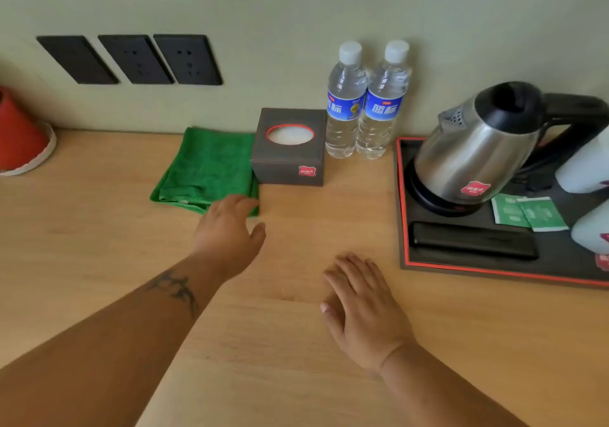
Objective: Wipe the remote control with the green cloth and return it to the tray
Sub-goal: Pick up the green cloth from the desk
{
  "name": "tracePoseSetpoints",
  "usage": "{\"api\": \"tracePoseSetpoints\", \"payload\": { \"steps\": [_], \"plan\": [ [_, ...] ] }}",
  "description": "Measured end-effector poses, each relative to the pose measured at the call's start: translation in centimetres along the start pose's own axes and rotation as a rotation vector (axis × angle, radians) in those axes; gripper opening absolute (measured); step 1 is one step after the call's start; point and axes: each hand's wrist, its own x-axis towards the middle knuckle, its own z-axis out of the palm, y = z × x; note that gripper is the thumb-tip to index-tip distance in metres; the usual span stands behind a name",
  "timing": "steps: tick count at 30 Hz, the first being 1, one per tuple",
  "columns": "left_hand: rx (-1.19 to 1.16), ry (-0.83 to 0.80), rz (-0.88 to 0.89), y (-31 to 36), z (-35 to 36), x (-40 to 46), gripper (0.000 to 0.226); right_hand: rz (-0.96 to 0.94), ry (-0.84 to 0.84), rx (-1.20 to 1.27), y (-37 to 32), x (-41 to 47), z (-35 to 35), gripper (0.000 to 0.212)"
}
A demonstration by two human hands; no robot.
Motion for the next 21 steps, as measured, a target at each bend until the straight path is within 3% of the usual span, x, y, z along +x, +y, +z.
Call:
{"api": "tracePoseSetpoints", "payload": {
  "steps": [3,6,14,21],
  "plan": [
    [0.040,0.046,-0.031,-0.7,1.3,3.0,0.066,-0.018,0.013,-0.026,0.3,0.2,0.0,0.053],
    [0.073,-0.034,-0.104,-1.5,2.7,5.0,0.076,-0.020,0.047,-0.010,0.4,0.3,0.4,0.051],
    [0.258,0.007,-0.043,-1.4,3.4,2.0,0.060,-0.032,0.077,0.009,0.5,0.3,0.6,0.047],
    [-0.200,-0.138,0.078,4.3,4.2,-5.5,0.023,-0.042,0.075,0.028,0.7,0.2,0.7,0.047]
  ]
}}
